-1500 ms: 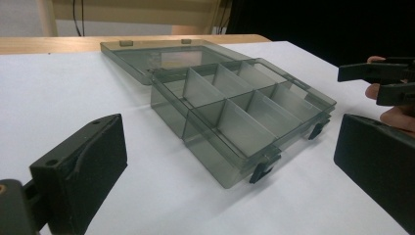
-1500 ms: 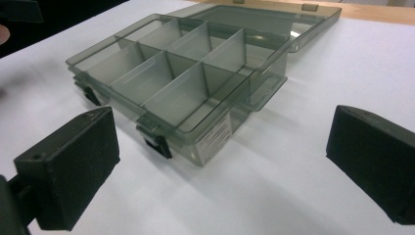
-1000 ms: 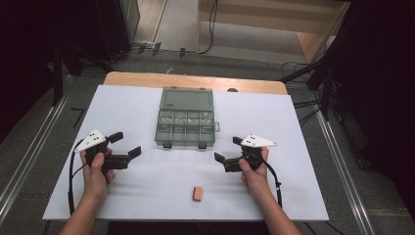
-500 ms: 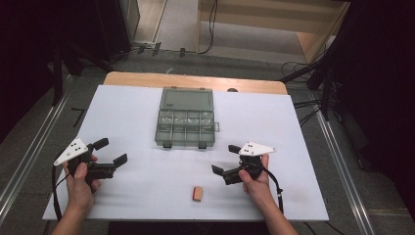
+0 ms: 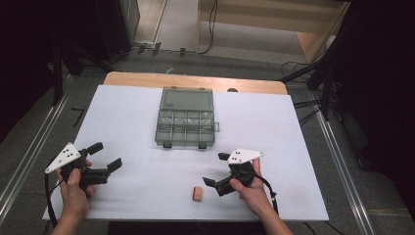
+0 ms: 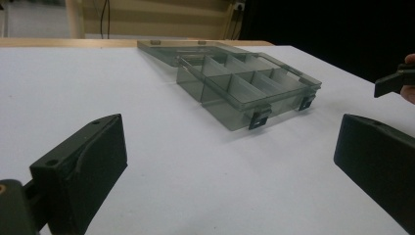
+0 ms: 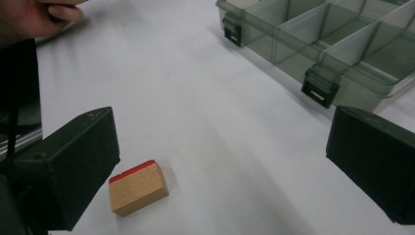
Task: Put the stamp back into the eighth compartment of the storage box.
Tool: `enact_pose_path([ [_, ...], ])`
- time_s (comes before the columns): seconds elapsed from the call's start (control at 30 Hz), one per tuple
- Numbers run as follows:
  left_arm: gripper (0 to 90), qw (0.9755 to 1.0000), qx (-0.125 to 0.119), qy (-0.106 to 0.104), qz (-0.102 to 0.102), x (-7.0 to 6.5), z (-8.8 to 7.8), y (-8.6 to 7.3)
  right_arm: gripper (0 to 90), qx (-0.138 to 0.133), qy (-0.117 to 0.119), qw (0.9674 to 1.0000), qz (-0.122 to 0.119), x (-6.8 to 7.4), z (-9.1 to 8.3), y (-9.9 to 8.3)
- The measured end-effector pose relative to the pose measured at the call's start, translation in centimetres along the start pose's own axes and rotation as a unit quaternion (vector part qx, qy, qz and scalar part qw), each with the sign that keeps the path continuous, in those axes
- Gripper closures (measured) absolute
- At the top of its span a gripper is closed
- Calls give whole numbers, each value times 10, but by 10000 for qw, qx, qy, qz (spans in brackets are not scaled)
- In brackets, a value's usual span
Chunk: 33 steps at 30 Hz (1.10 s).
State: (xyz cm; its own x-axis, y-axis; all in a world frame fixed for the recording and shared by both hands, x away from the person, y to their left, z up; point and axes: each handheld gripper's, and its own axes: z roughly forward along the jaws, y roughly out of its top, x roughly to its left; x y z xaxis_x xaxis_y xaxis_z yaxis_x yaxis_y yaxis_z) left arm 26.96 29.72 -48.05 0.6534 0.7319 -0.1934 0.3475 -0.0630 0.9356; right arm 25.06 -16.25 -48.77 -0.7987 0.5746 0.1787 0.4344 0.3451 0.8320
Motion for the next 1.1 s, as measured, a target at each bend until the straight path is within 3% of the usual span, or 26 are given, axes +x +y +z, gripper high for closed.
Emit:
enact_pose_path([
  [0.23,0,10000,67,-6,47,0,3,-3,0,216,113,9994,-238,9,5,2],
  [0.33,0,9999,108,-20,32,1,4,-4,74,297,34,9986,-430,14,7,2],
  [0.67,0,9999,110,-28,27,2,3,-4,74,614,375,9954,-627,27,12,-1],
  [0.8,0,9999,95,-36,27,1,4,-5,74,735,390,9937,-746,32,15,-1],
  [0.9,0,9999,126,-58,56,0,5,-5,81,850,562,9915,-809,35,19,-2],
  [1.1,0,9999,95,-40,44,1,5,-5,124,1120,557,9872,-986,42,26,-5],
])
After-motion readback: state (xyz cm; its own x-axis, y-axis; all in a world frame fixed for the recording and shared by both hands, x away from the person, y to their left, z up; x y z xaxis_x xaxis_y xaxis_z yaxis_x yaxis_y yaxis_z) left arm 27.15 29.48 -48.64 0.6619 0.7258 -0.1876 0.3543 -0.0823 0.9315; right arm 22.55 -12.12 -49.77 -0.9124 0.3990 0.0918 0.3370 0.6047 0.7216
